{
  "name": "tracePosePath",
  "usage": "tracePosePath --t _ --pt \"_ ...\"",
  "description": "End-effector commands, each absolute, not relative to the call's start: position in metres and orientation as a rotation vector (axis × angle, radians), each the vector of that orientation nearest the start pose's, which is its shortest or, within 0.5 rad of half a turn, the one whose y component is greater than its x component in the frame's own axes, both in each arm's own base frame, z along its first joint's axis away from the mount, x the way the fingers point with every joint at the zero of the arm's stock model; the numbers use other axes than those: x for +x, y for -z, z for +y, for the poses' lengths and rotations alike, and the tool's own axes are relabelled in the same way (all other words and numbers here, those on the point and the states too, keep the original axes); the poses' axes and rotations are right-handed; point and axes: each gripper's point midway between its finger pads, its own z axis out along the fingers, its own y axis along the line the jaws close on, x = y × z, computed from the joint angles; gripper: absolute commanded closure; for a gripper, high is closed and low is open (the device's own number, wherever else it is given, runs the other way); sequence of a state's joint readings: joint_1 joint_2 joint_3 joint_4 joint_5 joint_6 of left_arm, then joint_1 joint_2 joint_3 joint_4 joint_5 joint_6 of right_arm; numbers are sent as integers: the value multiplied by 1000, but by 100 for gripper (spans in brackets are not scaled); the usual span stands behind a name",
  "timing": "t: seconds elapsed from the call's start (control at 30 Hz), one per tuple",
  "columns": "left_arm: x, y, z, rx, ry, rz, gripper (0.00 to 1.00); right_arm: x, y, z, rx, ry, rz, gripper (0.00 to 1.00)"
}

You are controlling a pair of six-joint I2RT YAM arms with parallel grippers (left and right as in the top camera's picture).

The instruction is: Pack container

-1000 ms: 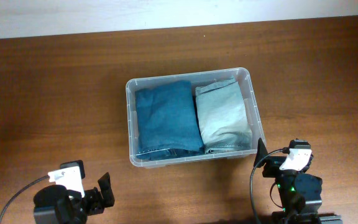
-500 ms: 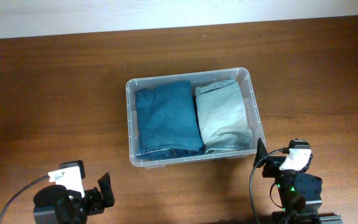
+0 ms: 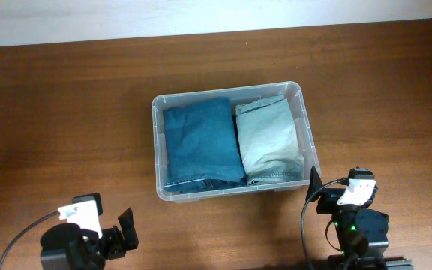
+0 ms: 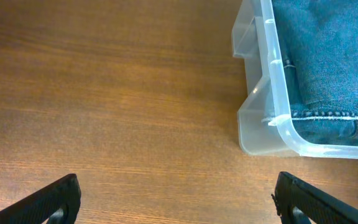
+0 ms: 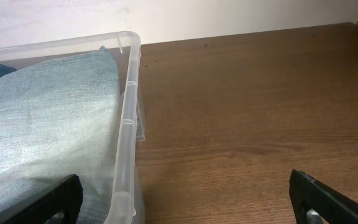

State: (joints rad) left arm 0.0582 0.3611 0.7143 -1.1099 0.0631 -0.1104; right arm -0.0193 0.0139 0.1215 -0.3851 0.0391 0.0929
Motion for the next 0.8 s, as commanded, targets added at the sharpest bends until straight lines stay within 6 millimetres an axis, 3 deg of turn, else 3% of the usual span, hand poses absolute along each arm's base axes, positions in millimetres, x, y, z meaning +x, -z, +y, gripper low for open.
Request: tracePosePath --t 0.0,0.1,0.27,0.5,0.6,0.7,0.77 --pt "162 -177 0 -168 90 2272 1 229 -134 -11 125 -13 1843 1" --pt "178 -183 3 -109 51 2124 1 229 -134 -11 124 -14 1843 2" --pt "210 -197 -10 89 25 1821 1 229 -134 -11 124 -14 1843 2" --pt "240 -216 -9 189 -113 1484 1 229 -134 -11 124 -14 1843 2" --pt "246 -200 -5 171 -133 1459 1 229 -134 -11 124 -14 1843 2" --pt "246 -162 -3 173 -136 1623 1 229 -134 -11 124 -14 1843 2" --pt "246 -157 -2 173 -136 1647 0 229 -134 -11 124 -14 1843 2"
